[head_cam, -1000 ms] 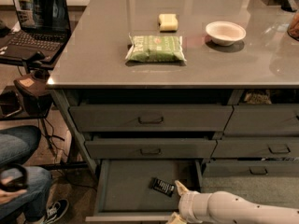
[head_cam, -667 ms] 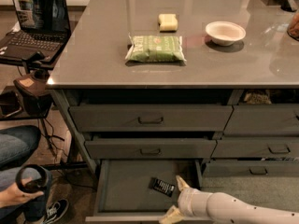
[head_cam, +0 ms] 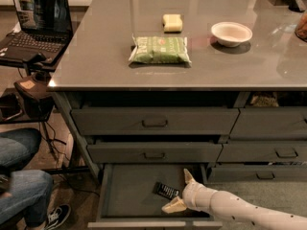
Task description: Pick rxbar chocolate from bottom drawer and place on counter
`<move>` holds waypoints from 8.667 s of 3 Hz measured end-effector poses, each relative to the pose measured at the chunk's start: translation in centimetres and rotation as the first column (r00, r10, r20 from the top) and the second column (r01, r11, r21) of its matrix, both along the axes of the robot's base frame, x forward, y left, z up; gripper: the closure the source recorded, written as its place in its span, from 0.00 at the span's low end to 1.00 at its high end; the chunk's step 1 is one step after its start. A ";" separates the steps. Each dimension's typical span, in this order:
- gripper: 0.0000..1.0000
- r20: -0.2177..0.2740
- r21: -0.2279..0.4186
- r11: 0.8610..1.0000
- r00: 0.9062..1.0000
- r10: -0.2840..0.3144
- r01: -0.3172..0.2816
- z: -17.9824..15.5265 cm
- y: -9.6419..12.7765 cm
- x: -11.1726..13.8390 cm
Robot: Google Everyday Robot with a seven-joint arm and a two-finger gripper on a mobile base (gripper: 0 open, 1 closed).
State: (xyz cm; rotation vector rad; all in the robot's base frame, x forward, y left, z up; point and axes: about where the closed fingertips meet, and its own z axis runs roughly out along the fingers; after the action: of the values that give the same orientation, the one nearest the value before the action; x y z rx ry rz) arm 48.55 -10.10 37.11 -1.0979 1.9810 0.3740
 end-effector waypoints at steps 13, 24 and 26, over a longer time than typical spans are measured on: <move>0.00 -0.071 0.083 0.973 0.975 -0.209 0.214 -20.3 -4.6 10.8; 0.00 0.076 0.179 0.979 0.990 -0.116 0.101 -21.9 2.5 7.9; 0.00 0.106 0.095 0.981 0.978 -0.178 0.168 -22.6 1.3 8.9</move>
Offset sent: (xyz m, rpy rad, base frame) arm 0.1159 -0.0287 -0.0684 0.2125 -0.0946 -0.1501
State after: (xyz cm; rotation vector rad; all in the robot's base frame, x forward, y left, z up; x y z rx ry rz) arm 57.45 -8.81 14.53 -0.8660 1.9235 0.2934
